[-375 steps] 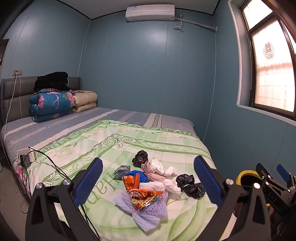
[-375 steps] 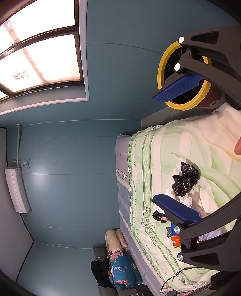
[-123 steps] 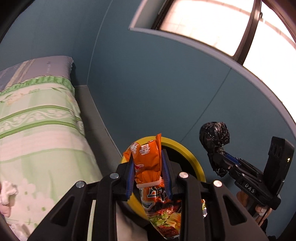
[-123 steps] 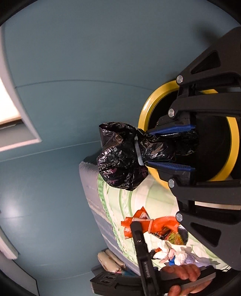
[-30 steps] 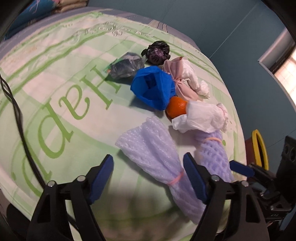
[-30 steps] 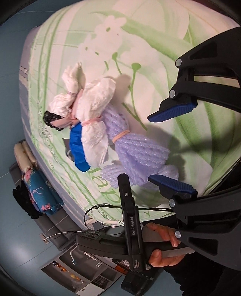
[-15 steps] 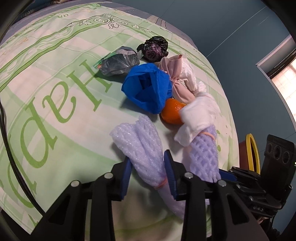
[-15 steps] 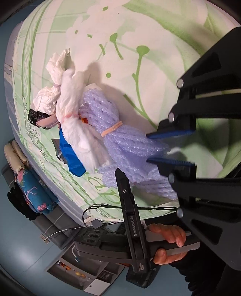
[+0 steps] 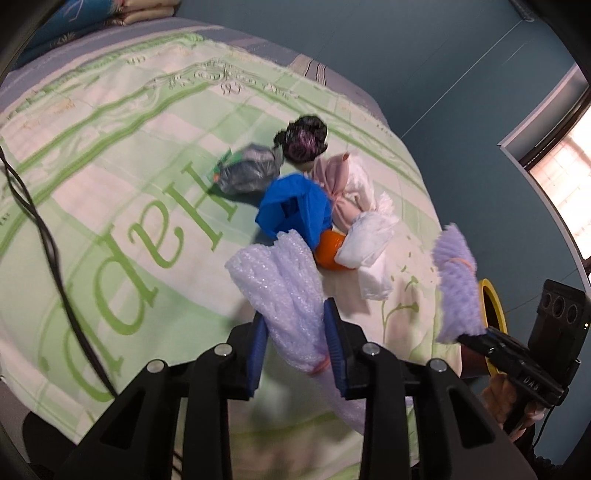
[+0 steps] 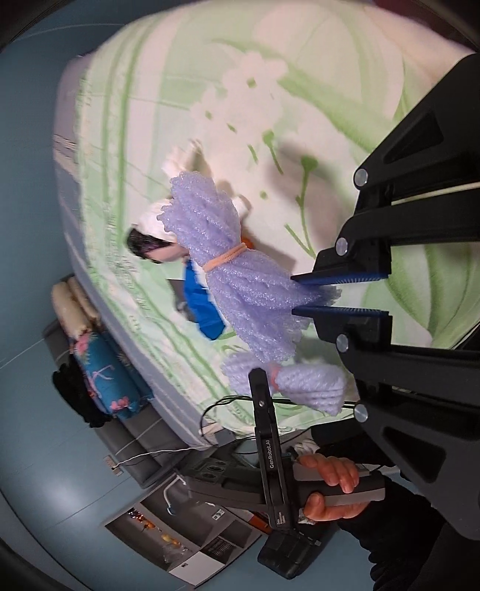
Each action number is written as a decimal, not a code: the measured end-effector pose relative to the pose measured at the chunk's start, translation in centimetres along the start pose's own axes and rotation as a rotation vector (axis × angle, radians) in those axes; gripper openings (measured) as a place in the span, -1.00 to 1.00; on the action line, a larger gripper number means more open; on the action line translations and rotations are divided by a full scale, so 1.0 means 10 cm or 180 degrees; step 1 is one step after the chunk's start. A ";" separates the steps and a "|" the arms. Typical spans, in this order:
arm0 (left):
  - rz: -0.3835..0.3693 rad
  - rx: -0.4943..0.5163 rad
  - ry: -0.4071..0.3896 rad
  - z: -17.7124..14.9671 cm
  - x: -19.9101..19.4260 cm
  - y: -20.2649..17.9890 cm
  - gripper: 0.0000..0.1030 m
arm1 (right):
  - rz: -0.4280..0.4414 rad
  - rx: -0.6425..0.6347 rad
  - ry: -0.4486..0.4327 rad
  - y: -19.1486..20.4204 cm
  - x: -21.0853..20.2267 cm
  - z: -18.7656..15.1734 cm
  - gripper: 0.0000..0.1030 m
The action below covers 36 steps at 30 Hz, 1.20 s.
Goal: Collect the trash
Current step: 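Carry both lavender foam nets in the tools over the yellow bin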
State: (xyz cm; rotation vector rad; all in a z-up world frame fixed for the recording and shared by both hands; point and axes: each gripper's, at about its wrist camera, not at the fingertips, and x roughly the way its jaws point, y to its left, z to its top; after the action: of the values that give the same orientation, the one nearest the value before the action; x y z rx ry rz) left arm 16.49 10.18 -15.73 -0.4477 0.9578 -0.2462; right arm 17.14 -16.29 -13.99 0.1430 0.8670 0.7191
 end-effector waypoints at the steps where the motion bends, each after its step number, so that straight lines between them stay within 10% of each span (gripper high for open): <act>1: 0.0008 0.0005 -0.0033 0.01 -0.05 0.00 -0.45 | -0.0024 -0.0019 -0.0057 0.01 -0.08 0.01 -0.81; 16: 0.0102 0.0208 -0.0663 0.20 -0.83 -0.23 -0.45 | -0.0399 -0.0124 -0.0705 0.04 -1.02 -0.01 -0.81; 36: -0.0151 0.0783 -0.0857 0.29 -0.93 -1.24 -0.45 | -0.1110 -0.0197 -0.1266 0.09 -1.92 -0.10 -0.81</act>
State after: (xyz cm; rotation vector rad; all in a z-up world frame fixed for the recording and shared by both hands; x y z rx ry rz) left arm 13.67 3.67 -1.62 -0.2689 0.6441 -0.3333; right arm 7.64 -27.89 -1.85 0.0726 0.4704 0.3706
